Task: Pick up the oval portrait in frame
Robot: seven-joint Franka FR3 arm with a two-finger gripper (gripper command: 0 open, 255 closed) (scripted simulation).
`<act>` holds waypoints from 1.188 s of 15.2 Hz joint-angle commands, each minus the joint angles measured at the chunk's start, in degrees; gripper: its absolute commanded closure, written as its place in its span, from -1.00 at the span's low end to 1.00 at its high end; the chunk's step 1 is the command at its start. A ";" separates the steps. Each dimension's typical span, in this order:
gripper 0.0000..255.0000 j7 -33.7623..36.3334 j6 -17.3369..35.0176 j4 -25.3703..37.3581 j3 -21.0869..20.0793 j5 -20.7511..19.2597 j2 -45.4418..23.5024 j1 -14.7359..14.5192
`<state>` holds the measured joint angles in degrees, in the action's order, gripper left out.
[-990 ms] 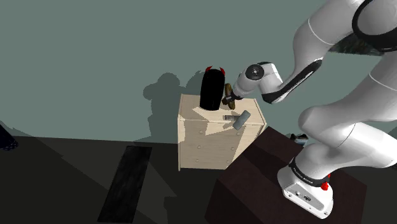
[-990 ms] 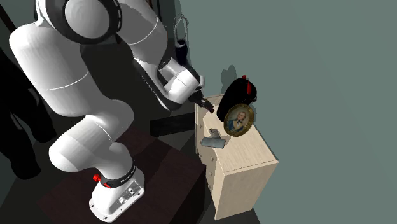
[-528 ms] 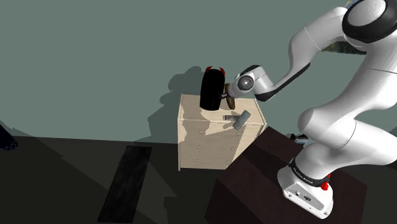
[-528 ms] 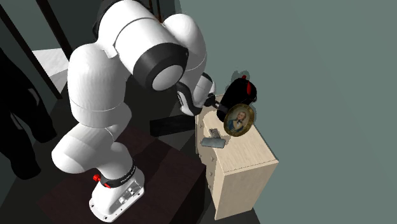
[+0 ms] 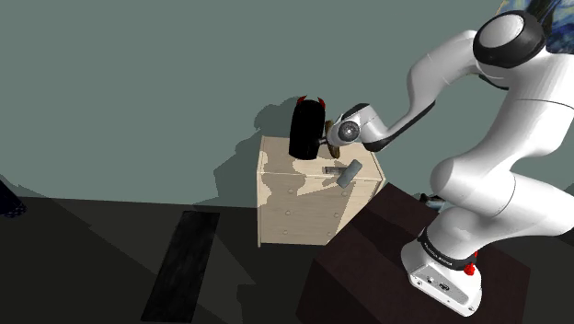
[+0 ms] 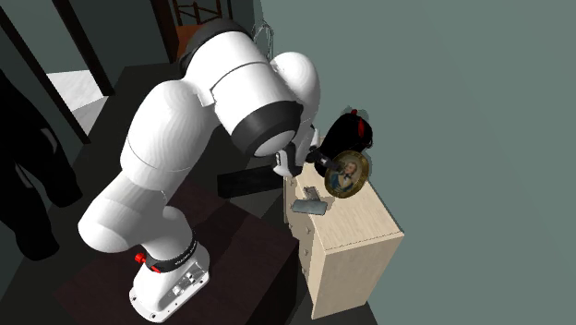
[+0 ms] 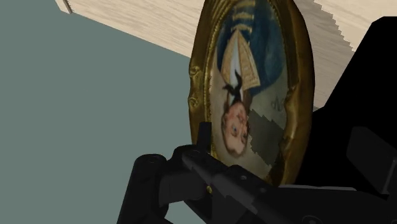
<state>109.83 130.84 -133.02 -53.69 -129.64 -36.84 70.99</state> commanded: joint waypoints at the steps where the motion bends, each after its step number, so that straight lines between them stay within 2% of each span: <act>1: -1.00 0.66 -1.16 0.41 0.97 -1.34 -1.71 -0.98; 4: -1.00 0.83 -1.43 0.54 1.26 -1.73 -2.18 -1.22; 5: 1.00 0.87 -1.43 0.50 1.27 -1.78 -2.18 -1.20; 14: 1.00 0.83 -1.44 0.54 1.26 -1.73 -2.19 -1.22; 18: 1.00 -0.39 0.54 -0.30 -0.77 1.03 1.16 0.49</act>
<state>109.80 130.98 -133.26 -54.01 -129.32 -36.35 71.20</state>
